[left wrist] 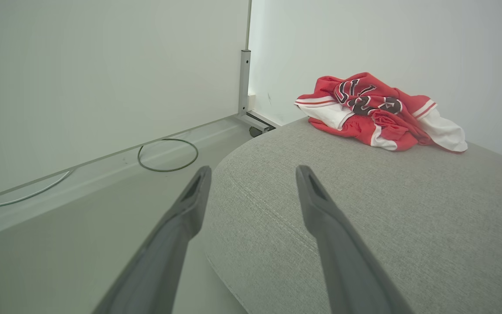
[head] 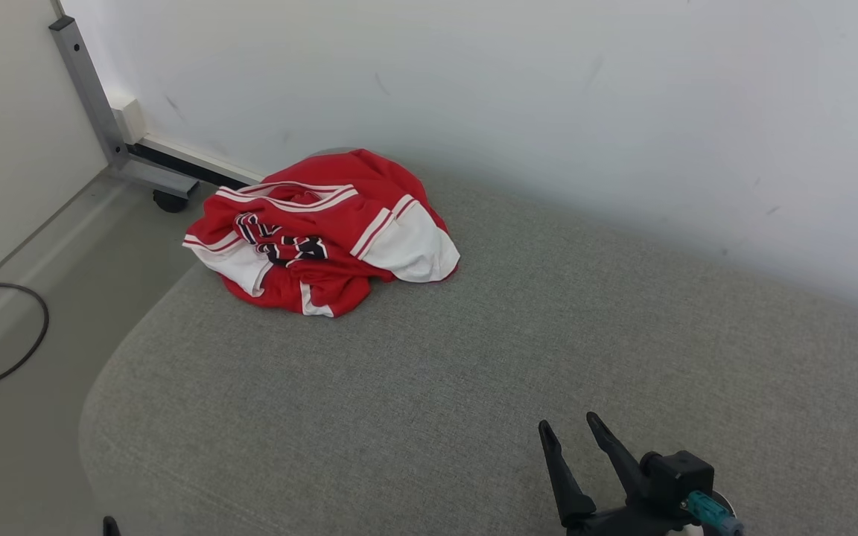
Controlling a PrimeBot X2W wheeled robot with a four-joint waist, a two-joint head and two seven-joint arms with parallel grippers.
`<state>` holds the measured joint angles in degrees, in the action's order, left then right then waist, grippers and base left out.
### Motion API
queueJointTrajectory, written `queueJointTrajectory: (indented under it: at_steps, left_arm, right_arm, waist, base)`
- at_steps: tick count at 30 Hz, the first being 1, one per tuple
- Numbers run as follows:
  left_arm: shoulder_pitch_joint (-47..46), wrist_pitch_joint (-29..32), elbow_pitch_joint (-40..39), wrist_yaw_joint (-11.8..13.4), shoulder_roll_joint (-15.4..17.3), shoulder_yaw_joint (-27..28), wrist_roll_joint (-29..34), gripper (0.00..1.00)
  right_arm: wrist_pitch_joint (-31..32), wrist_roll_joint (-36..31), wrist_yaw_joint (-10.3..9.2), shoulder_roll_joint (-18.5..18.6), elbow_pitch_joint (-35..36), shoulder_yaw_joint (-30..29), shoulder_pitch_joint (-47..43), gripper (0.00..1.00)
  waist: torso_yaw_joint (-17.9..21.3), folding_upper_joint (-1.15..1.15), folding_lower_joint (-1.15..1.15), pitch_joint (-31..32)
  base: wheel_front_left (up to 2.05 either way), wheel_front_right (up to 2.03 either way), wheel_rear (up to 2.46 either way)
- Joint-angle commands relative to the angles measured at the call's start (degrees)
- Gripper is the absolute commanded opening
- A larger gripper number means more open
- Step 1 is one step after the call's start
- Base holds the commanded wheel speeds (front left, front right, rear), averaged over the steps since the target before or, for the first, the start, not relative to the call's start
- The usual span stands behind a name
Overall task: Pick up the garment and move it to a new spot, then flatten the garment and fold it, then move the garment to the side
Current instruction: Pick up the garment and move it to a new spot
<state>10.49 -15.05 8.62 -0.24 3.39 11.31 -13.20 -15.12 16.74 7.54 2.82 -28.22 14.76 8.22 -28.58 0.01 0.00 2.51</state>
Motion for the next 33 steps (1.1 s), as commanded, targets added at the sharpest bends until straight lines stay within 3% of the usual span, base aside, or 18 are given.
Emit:
queueJointTrajectory:
  at_steps: [1,10,18,24,27,33]
  left_arm:
    - [0.61,-0.19,-0.31,0.31,-0.3,-0.16,0.09,1.0]
    - [-6.46,-0.19,3.31,-1.32,-0.22,-4.1,2.21,1.0]
    - [-28.71,2.7,18.91,-4.84,2.2,-11.2,4.94,1.0]
    - [-43.87,5.72,30.55,-6.26,4.08,-15.24,6.08,1.0]
    - [-49.42,9.1,35.4,-6.81,3.13,-14.94,2.52,1.0]
    - [-59.09,16.8,41.85,-7.2,5.08,-14.84,-3.28,1.0]
  right_arm:
    - [-0.05,0.14,-0.1,0.1,-0.14,0.23,0.51,1.0]
    - [-0.05,-3.12,-0.1,0.1,-0.37,-0.71,-0.23,1.0]
    - [0.39,-8.5,-0.1,0.13,1.37,-2.54,-1.49,1.0]
    - [3.28,-17.11,-0.1,0.42,10.92,-3.46,-1.9,1.0]
    - [6.09,-19.16,-0.1,1.66,16.53,-3.65,-2.54,1.0]
    - [9.92,-19.17,-0.1,3.31,26.15,-4.33,-4.9,1.0]
  waist:
    - [0.03,-0.01,0.0,0.01]
    - [0.21,-0.01,0.0,-0.11]
    - [1.4,-0.01,0.0,-3.09]
    - [6.98,-0.01,0.0,-10.73]
    - [9.64,-0.01,0.0,-15.22]
    - [13.79,-0.01,0.0,-22.89]
  base:
    - [0.0,0.0,0.0]
    - [0.0,0.0,0.0]
    - [0.0,0.0,0.0]
    - [0.0,0.0,0.0]
    - [0.0,0.0,0.0]
    - [0.0,0.0,0.0]
